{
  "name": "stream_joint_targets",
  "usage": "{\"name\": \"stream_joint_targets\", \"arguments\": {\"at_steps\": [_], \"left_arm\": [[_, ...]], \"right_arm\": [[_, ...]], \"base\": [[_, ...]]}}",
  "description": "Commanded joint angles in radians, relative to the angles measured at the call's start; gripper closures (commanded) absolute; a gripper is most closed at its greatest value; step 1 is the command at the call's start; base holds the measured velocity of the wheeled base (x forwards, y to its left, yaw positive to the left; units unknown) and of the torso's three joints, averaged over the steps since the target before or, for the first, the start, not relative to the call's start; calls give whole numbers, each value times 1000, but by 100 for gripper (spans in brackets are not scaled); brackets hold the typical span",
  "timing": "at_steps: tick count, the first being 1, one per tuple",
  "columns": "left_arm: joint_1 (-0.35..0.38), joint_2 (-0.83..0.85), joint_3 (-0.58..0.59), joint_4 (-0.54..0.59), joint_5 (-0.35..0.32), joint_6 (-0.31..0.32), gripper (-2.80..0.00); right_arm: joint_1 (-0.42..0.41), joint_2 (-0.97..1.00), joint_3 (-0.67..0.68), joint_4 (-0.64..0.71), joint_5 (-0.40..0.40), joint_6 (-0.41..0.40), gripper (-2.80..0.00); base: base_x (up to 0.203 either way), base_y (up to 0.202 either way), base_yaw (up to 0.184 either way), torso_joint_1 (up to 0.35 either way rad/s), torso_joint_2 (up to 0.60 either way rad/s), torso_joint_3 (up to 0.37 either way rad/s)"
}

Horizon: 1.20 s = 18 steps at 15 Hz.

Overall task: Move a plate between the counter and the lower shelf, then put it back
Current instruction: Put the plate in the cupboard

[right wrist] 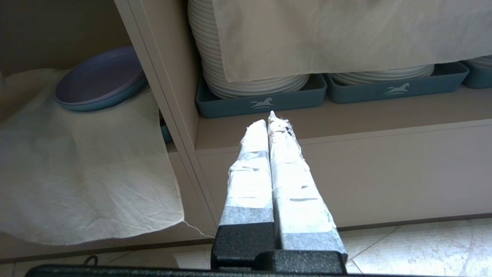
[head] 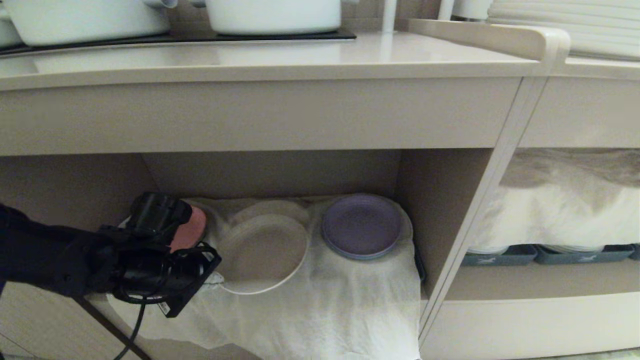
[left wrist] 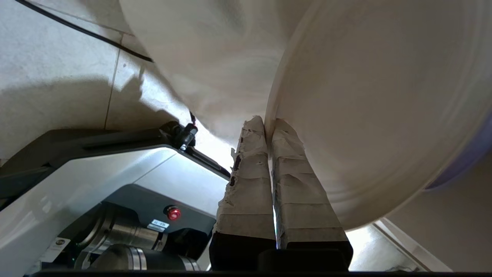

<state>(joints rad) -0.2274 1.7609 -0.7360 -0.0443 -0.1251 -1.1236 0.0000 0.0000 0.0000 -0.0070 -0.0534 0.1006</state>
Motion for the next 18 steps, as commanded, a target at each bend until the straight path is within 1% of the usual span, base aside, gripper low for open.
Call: {"name": "stream_joint_targets", "arguments": {"at_steps": [1, 6, 10, 13, 18], "left_arm": [[0, 17, -9, -1, 0, -5, 0], [0, 74, -73, -2, 10, -5, 0], [18, 113, -124, -2, 10, -6, 0], [36, 135, -141, -2, 9, -7, 0], [43, 173, -165, -3, 9, -7, 0]], "right_arm": [[0, 0, 0, -1, 0, 1, 0], [0, 0, 0, -1, 0, 1, 0], [0, 0, 0, 0, 0, 1, 0], [0, 0, 0, -1, 0, 1, 0], [0, 0, 0, -1, 0, 1, 0]], "base": [[0, 0, 0, 0, 0, 0], [0, 0, 0, 0, 0, 0], [0, 0, 0, 0, 0, 0], [0, 0, 0, 0, 0, 0], [0, 0, 0, 0, 0, 0]]}}
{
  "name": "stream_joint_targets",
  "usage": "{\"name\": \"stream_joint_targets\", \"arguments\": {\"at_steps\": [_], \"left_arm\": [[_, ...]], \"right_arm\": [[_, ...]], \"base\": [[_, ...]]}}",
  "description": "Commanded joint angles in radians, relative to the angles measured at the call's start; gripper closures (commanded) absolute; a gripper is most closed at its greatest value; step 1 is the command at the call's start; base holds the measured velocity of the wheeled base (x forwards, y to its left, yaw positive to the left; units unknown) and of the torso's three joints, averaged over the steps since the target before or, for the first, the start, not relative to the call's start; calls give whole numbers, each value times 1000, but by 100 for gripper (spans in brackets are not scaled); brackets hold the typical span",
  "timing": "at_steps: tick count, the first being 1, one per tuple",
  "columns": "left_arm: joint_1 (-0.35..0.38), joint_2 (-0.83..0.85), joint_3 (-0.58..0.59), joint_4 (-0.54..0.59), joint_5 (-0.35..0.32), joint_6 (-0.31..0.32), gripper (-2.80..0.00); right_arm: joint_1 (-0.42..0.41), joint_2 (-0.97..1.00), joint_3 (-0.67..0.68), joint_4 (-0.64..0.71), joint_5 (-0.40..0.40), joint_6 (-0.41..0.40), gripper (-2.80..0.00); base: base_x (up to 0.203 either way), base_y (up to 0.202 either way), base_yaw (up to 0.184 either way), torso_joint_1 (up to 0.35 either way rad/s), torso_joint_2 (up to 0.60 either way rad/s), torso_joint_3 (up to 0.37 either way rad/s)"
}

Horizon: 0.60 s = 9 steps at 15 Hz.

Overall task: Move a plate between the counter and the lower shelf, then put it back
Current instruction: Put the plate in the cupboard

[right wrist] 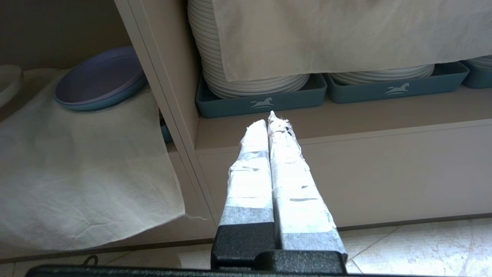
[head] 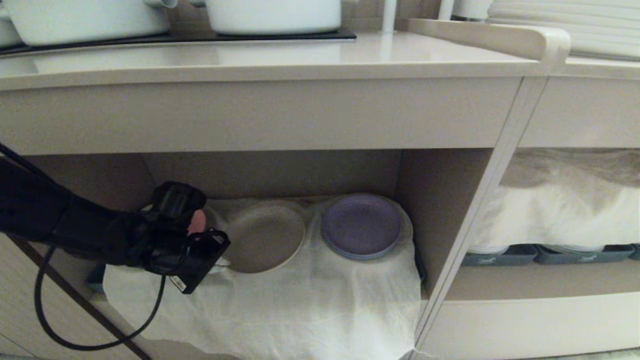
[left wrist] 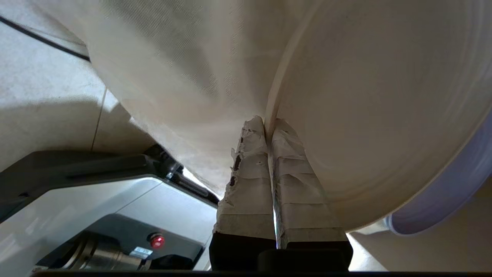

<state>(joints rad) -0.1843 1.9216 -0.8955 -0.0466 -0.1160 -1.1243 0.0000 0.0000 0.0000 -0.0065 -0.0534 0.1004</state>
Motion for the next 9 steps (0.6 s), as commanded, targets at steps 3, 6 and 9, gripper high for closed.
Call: {"name": "stream_joint_targets", "arguments": {"at_steps": [3, 6, 9], "left_arm": [[0, 33, -42, 1, -2, -6, 0], [0, 46, -46, 1, -1, -6, 0], [0, 51, -46, 0, -1, -6, 0]], "right_arm": [[0, 0, 0, -1, 0, 1, 0], [0, 0, 0, -1, 0, 1, 0], [0, 0, 0, -1, 0, 1, 0]], "base": [[0, 0, 0, 0, 0, 0], [0, 0, 0, 0, 0, 0], [0, 0, 0, 0, 0, 0]]}}
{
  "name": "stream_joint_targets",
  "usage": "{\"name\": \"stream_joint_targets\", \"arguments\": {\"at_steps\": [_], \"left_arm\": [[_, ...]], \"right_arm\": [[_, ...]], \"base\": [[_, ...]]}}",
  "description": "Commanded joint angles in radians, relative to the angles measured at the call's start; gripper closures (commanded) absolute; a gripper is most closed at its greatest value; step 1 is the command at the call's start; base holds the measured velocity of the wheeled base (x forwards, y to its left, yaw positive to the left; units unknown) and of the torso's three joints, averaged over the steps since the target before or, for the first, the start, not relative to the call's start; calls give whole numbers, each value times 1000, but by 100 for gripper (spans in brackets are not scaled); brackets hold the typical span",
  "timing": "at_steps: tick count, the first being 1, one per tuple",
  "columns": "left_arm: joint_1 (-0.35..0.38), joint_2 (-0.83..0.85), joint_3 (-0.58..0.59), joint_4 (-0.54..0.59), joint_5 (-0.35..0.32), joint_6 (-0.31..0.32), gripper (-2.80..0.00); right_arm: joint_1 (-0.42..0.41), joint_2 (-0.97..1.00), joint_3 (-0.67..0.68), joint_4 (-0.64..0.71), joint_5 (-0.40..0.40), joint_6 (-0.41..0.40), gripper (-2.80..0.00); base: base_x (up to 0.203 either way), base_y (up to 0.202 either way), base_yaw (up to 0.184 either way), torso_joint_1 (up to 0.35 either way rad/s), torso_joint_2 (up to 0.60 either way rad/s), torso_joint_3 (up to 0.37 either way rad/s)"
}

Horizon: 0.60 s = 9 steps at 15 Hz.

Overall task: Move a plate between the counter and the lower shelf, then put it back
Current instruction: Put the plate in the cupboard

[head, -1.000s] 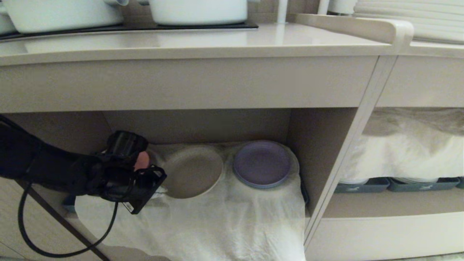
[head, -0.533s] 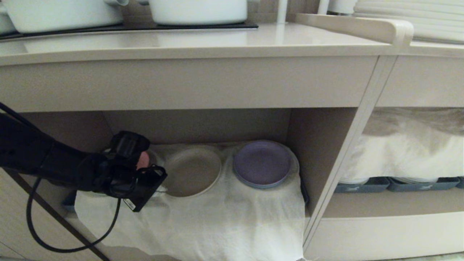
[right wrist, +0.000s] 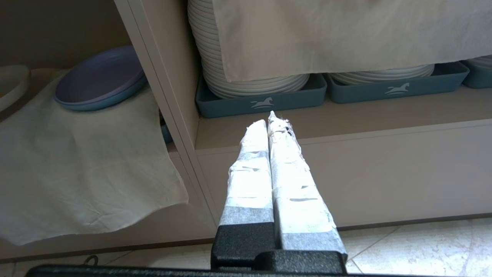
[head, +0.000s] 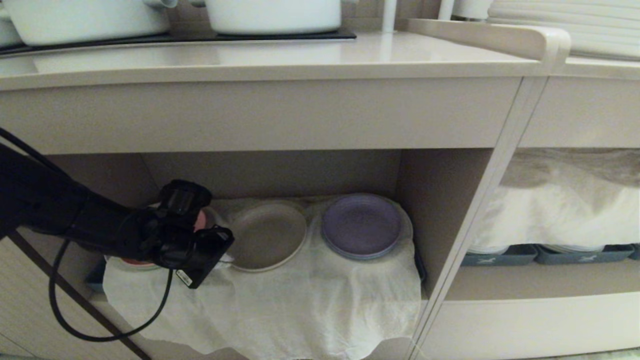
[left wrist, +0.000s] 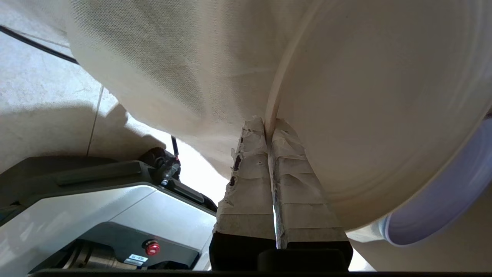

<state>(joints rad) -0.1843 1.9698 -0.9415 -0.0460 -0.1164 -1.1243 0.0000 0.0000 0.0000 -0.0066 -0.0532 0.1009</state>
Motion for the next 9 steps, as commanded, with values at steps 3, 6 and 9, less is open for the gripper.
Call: {"name": "stream_joint_targets", "arguments": {"at_steps": [3, 6, 9], "left_arm": [[0, 8, 0, -1, 0, -6, 0], [0, 15, -3, -2, 1, -6, 0], [0, 20, -7, -2, 1, -5, 0]], "right_arm": [[0, 0, 0, 0, 0, 0, 0], [0, 0, 0, 0, 0, 0, 0], [0, 0, 0, -1, 0, 0, 0]], "base": [[0, 0, 0, 0, 0, 0], [0, 0, 0, 0, 0, 0], [0, 0, 0, 0, 0, 0]]}}
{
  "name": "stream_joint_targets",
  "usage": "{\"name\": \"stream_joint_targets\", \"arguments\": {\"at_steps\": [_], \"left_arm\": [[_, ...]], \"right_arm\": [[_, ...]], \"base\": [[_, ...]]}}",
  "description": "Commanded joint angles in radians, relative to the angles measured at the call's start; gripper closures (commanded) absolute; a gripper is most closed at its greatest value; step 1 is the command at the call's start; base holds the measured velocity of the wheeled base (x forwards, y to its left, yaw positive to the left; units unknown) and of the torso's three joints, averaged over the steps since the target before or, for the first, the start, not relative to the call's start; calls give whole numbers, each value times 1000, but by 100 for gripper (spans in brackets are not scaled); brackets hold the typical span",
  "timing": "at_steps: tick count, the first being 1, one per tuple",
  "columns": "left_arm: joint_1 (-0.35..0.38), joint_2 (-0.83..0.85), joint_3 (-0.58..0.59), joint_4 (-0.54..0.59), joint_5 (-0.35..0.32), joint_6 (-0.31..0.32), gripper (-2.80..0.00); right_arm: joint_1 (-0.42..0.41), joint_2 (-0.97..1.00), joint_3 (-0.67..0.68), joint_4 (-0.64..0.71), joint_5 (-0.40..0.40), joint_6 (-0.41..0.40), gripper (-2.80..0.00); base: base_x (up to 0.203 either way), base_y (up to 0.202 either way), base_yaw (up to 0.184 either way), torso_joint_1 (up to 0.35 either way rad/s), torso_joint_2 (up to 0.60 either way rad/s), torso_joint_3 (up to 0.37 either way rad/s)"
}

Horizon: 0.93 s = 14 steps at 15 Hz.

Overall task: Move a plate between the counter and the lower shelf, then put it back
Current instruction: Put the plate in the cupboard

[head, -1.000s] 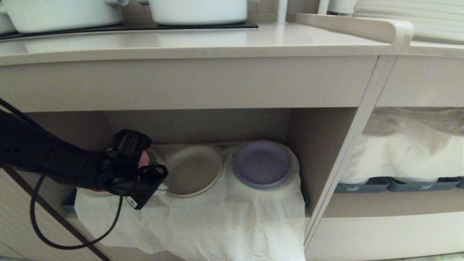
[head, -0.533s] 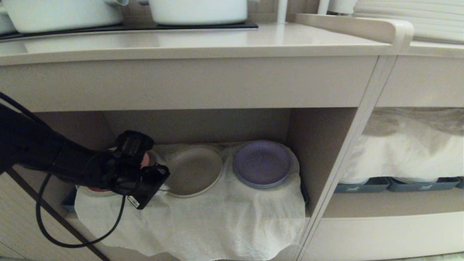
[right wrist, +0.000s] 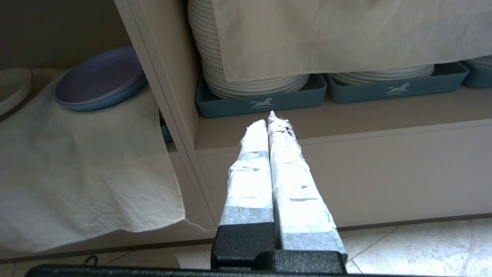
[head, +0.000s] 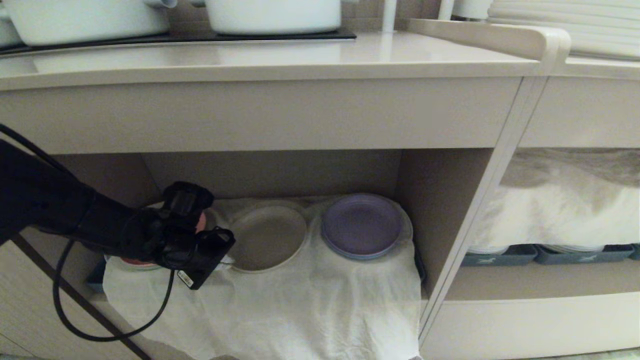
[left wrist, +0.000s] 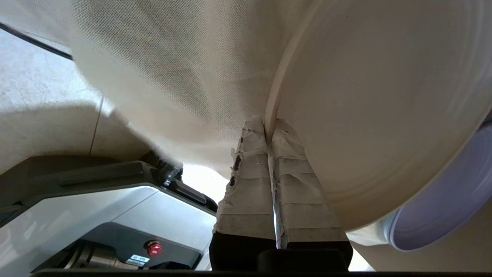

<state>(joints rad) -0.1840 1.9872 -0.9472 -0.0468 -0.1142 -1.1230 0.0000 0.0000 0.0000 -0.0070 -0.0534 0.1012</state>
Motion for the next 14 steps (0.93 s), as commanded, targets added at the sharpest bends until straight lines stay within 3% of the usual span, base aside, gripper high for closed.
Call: {"name": "stream_joint_targets", "arguments": {"at_steps": [1, 14], "left_arm": [[0, 2, -1, -1, -1, -6, 0], [0, 2, 1, 1, -1, -4, 0]], "right_arm": [[0, 0, 0, -1, 0, 0, 0], [0, 0, 0, -1, 0, 0, 0]], "base": [[0, 0, 0, 0, 0, 0], [0, 0, 0, 0, 0, 0]]}}
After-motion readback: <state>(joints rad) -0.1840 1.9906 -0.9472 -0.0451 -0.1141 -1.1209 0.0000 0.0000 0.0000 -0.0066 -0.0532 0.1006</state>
